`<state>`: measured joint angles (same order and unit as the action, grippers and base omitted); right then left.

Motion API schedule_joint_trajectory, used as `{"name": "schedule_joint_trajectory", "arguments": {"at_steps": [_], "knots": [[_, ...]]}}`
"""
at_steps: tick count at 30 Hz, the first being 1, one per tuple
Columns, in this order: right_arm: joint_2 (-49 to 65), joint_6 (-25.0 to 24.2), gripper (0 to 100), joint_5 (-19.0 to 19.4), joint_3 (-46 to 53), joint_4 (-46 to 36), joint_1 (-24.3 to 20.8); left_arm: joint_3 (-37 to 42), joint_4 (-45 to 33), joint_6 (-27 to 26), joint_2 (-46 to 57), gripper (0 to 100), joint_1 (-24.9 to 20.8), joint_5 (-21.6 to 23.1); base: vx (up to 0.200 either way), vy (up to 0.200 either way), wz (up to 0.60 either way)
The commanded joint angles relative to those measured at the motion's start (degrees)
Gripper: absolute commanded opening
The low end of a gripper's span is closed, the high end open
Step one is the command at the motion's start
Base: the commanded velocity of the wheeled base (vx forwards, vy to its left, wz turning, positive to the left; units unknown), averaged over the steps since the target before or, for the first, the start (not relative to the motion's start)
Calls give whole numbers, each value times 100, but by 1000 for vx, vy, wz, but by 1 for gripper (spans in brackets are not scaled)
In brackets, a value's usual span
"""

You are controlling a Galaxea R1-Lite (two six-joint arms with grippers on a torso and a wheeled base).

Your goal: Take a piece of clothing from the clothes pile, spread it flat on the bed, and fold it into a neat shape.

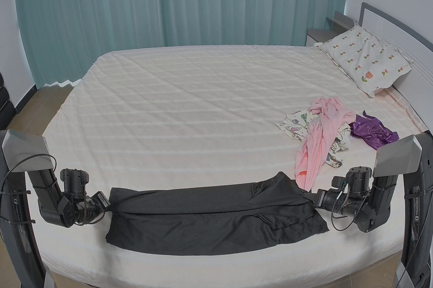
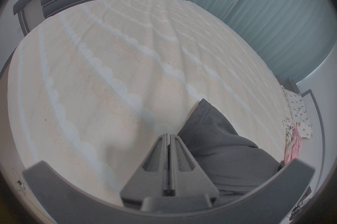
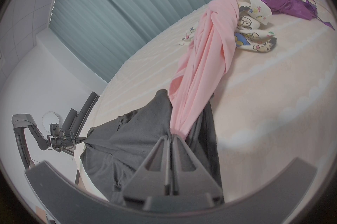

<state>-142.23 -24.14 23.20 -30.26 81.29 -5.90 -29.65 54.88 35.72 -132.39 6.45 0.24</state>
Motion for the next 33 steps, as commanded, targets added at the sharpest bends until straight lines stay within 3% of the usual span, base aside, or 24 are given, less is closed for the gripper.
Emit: {"name": "schedule_joint_trajectory", "arguments": {"at_steps": [1,7,16,23,27,28,33], "knots": [[-121,-12,100,0,73,98,1,64,5,-3,-50,100,-3,-7,0,0,0],[-103,-82,100,9,99,379,19,187,31,5,-15,100,-12,2,0,0,0],[-112,-1067,100,-44,-446,449,370,442,655,462,64,100,76,116,0,0,0],[-341,-1207,100,-334,-1720,-763,414,425,1033,1007,47,100,85,441,0,0,0],[-807,-1225,100,-966,-2968,-1651,344,416,1086,1025,20,100,85,441,0,0,0],[-833,-1251,0,-1045,-3083,-1739,344,416,1086,1025,20,100,85,441,0,0,0],[-1026,-2016,0,-1459,-3812,-1836,511,442,1086,1025,20,100,85,441,0,0,0]]}}
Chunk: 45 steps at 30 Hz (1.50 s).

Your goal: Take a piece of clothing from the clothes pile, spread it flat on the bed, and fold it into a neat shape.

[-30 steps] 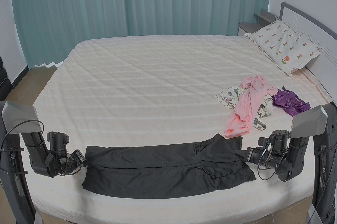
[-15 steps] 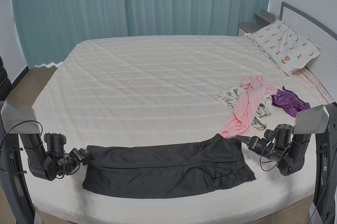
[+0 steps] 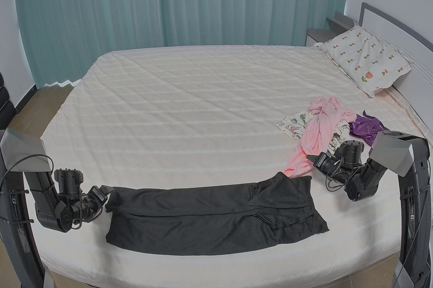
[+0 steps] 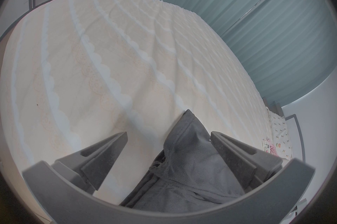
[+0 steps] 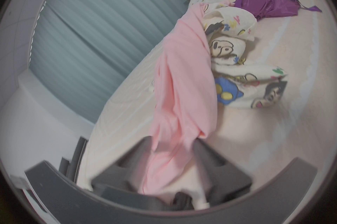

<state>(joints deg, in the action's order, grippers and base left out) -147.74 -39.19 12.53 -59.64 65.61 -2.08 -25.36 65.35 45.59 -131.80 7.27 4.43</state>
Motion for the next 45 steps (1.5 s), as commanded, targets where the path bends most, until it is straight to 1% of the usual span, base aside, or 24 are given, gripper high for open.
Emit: {"name": "schedule_joint_trajectory", "arguments": {"at_steps": [1,3,7,8,11,15,16,18,19,20,22,26,28,29,31,32,35,36,37,39,40,42,44,45], "knots": [[-466,-581,0,-401,-936,-268,217,13,39,37,-38,100,3,23,0,0,0],[-414,-730,0,-436,-1059,-242,375,22,39,37,-47,100,3,23,0,0,0],[-220,-1398,0,-735,-1252,84,789,22,39,37,-47,100,3,15,0,0,0],[-176,-1468,0,-770,-1252,154,894,22,39,37,-47,100,3,15,0,0,0],[-132,-1477,0,-752,-1164,259,1158,22,39,37,-47,100,3,15,0,0,0],[-53,-1372,0,-620,-742,171,1166,13,39,37,-47,100,3,6,0,0,0],[281,-1020,100,-330,-145,110,1166,13,39,37,-47,100,3,6,0,0,0],[746,-352,100,162,576,-39,1210,13,39,37,-47,100,3,6,0,0,0],[861,-71,100,250,743,-110,1263,13,39,37,-47,100,3,6,0,0,0],[949,193,100,241,840,-206,1360,13,39,37,-47,100,3,6,0,0,0],[1089,439,100,232,875,-365,1536,4,39,37,-47,100,3,6,0,0,0],[1388,509,100,276,892,-409,1843,-4,39,37,-47,100,3,6,0,0,0],[1520,509,100,320,936,-426,1852,-13,39,37,-47,100,3,-3,0,0,0],[1696,509,100,513,1209,-409,1747,-13,39,37,-47,100,3,-12,0,0,0],[1731,518,100,575,1288,-400,1694,-13,39,37,-47,100,3,-12,0,0,0],[1907,632,100,839,1675,-347,1254,-31,39,29,-47,100,3,-38,0,0,0],[2021,852,100,865,1973,-303,929,-22,39,37,-47,100,3,-38,0,0,0],[2021,852,100,865,1973,-303,929,-22,39,37,-47,100,3,-38,0,0,0],[1994,1089,100,839,2061,-294,789,-22,39,29,-47,100,3,-38,0,0,0],[2030,1151,100,953,2202,-312,709,-31,39,29,-47,100,3,-38,0,0,0],[1994,1177,100,1076,2343,-294,604,-31,39,29,-47,100,3,-38,0,0,0],[1907,1212,100,1498,2527,-224,261,-31,39,29,-47,100,3,-38,0,0,0],[1766,1168,100,1691,2589,-48,41,-40,39,29,-47,100,3,-38,0,0,0],[1687,1177,100,1682,2589,84,-20,-40,39,29,-47,100,3,-38,0,0,0]]}}
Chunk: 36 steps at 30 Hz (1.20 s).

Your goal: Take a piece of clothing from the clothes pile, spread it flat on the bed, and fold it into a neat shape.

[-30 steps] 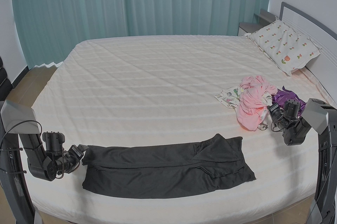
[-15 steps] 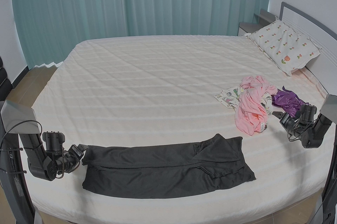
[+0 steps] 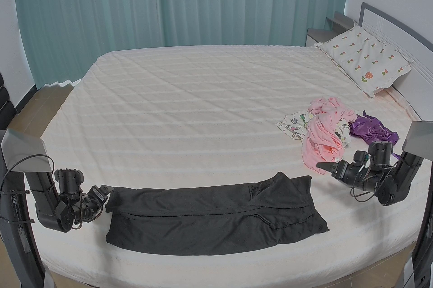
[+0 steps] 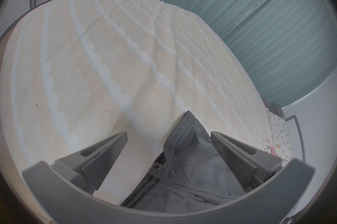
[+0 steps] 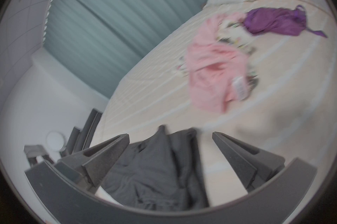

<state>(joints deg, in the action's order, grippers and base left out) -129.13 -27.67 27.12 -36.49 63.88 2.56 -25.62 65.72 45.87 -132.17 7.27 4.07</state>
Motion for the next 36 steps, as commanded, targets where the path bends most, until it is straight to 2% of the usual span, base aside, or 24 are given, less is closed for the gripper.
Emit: {"name": "schedule_joint_trajectory", "arguments": {"at_steps": [1,7,12,26,30,31,36], "knots": [[-261,25,100,214,256,371,-555,-13,2,1,-10,100,3,-3,0,0,0],[-762,16,100,425,133,652,-906,-22,2,-8,-19,100,-6,-12,0,0,0],[-1079,-1,100,390,-43,784,-1152,-22,2,-8,-19,100,-6,-12,0,0,0],[-1703,69,100,30,-526,1153,-1073,-22,11,-8,-28,100,-6,-12,0,0,0],[-1720,78,100,30,-465,1206,-1073,-13,125,-17,-63,100,-6,-12,0,0,0],[-1712,69,0,21,-456,1206,-1073,-4,152,-17,-72,100,-6,-12,0,0,0],[-1641,69,0,30,-359,1215,-1047,22,213,-17,-81,100,-6,-20,0,0,0]]}}
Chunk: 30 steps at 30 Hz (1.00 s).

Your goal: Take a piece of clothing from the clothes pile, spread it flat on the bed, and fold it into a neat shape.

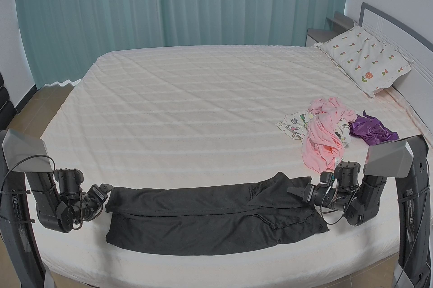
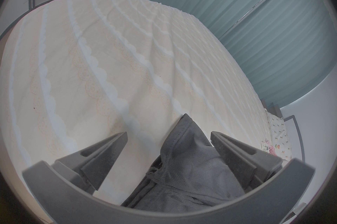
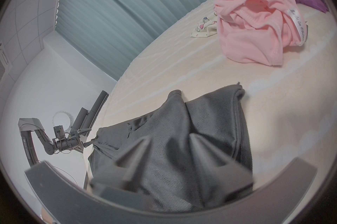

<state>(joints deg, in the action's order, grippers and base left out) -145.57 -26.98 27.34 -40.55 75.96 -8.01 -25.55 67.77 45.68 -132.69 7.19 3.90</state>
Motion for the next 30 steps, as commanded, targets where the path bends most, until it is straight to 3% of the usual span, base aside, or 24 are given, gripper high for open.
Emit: {"name": "schedule_joint_trajectory", "arguments": {"at_steps": [1,23,24,30], "knots": [[37,0,0,-1,143,7,54,24,52,2,-28,100,-7,-3,0,0,0],[195,509,0,61,1339,516,291,33,61,11,-28,100,1,-3,0,0,0],[187,544,100,61,1356,516,291,33,61,11,-28,100,1,5,0,0,0],[239,659,100,69,1462,701,318,33,61,11,-28,100,1,5,0,0,0]]}}
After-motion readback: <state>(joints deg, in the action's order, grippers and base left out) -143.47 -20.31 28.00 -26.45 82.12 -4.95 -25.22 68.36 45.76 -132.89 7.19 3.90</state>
